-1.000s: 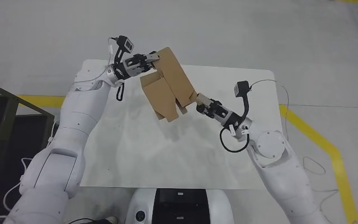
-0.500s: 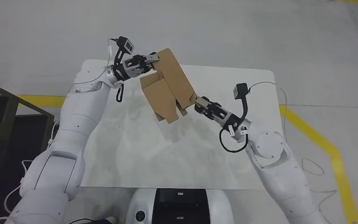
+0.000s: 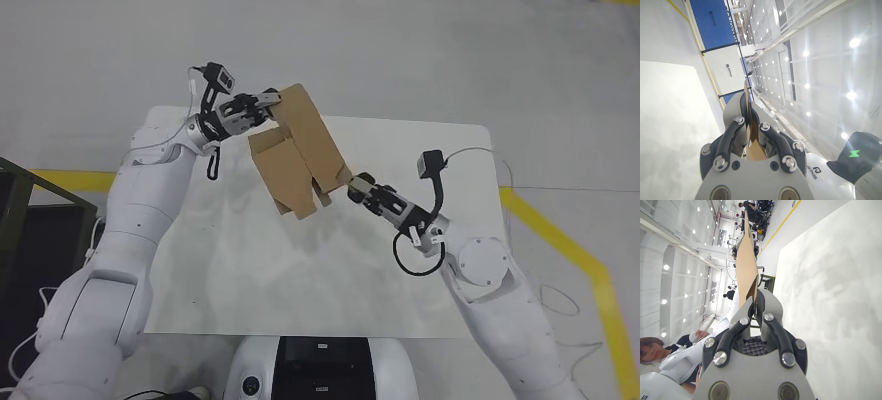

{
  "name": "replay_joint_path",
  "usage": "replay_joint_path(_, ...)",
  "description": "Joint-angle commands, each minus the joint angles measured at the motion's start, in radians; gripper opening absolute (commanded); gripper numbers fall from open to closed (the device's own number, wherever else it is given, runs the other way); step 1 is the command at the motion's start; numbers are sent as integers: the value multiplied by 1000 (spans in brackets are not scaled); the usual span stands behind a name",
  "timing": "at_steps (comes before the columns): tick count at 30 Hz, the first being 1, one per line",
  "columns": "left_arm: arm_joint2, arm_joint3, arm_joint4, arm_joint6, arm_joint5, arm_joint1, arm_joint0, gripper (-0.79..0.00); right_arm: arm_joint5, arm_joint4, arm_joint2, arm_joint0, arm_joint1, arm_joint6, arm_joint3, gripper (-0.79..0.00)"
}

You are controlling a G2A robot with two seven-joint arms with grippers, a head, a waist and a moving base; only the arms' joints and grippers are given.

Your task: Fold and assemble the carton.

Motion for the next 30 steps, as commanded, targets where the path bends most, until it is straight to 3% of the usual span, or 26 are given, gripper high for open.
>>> replay_joint_path(1, -10, 8, 5, 13, -6, 2, -1, -785, 2, 1, 17, -4, 2, 0, -9, 0)
replay_joint_path(7, -29, 25, 37, 96, -30, 5, -7, -785, 9, 20, 41, -22, 7, 21, -63, 0)
replay_joint_path(14, -9, 22, 67, 193, -41, -8, -14, -785, 9, 67, -13, -36, 0, 40, -125, 0)
replay_joint_path(25, 23, 18, 80, 230, -60, -29, -20, -785, -8, 81, -94, 4, -17, 8, -99, 0)
replay_joint_path(30, 28, 12, 73, 225, -59, -34, -12, -785, -13, 72, -108, 27, -25, -33, -68, -49)
